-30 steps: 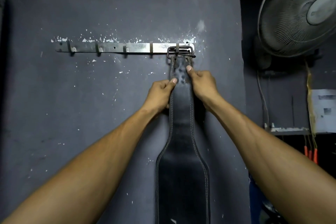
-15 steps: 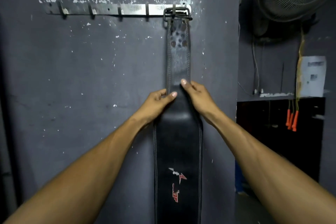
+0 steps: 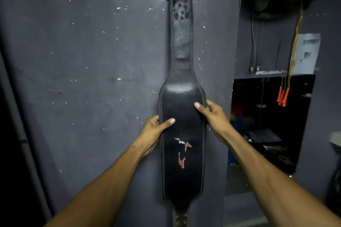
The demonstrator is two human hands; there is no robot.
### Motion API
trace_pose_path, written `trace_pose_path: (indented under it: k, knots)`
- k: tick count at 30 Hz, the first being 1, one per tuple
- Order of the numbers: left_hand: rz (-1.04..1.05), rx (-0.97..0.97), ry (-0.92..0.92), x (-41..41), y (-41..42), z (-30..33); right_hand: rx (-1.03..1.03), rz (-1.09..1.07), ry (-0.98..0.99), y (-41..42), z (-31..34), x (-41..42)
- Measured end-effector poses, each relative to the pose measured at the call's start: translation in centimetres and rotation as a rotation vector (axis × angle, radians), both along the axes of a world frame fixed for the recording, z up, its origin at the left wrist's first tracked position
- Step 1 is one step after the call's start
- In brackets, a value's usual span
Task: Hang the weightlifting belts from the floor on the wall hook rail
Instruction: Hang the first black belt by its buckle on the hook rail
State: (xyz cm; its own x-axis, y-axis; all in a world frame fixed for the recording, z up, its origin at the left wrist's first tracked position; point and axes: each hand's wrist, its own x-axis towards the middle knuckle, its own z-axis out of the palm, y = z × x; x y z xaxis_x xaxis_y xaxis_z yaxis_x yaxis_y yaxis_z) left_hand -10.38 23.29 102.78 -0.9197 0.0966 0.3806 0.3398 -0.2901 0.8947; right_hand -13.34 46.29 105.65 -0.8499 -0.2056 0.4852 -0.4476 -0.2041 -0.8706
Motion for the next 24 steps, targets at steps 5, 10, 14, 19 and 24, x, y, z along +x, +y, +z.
trace_pose_path:
  k: [5,10,14,19,24]
  knots:
    - [-0.062,-0.049,-0.122,2.4,0.7,-4.7,0.214,0.015,-0.118,0.7,-5.4,2.8]
    - [-0.076,0.001,-0.132,3.8,1.7,-7.2,0.114,0.035,-0.171,0.6,-8.2,4.7]
    - [0.039,-0.028,-0.189,5.3,2.0,-10.5,0.138,-0.042,-0.233,0.3,-11.7,6.1]
    - [0.071,-0.124,-0.273,7.5,2.8,-13.3,0.101,-0.124,-0.235,0.2,-14.7,7.4]
    - [0.199,-0.075,-0.316,10.1,4.4,-15.2,0.099,-0.070,-0.286,1.1,-17.7,9.2]
